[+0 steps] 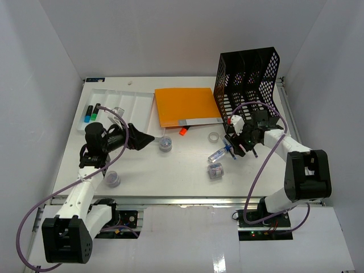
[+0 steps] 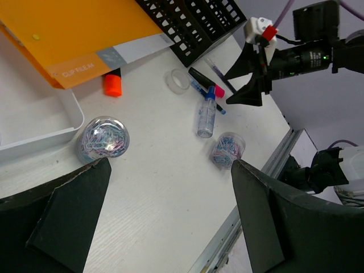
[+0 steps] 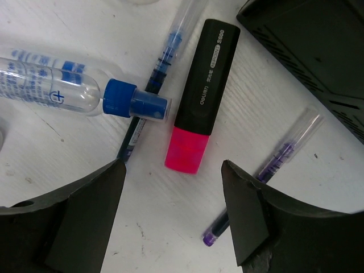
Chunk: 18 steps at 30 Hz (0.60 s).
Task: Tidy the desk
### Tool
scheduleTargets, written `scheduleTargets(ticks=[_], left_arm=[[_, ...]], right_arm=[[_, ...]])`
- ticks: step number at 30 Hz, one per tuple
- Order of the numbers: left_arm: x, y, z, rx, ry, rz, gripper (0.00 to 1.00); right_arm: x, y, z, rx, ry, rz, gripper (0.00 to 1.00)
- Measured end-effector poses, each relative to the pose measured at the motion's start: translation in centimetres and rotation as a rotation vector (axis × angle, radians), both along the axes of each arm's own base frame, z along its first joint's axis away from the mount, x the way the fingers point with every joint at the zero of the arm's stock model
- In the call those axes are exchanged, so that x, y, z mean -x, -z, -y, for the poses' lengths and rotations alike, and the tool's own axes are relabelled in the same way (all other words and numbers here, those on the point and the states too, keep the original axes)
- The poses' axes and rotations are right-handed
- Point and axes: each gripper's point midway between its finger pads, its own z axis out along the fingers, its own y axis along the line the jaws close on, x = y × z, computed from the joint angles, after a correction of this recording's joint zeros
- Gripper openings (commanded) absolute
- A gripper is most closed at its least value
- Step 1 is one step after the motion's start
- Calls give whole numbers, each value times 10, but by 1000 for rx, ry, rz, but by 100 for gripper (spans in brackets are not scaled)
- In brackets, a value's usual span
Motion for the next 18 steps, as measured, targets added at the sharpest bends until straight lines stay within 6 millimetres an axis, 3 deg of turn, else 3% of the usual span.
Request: scheduleTargets(ticks=[9, 18], left_arm=[[8, -8, 5, 21, 51, 38, 98], [26, -17, 19, 127, 166, 51, 98]], right_arm=[[-8, 18, 7, 49, 2, -16, 73], [-25, 27, 1, 44, -8, -3, 60]])
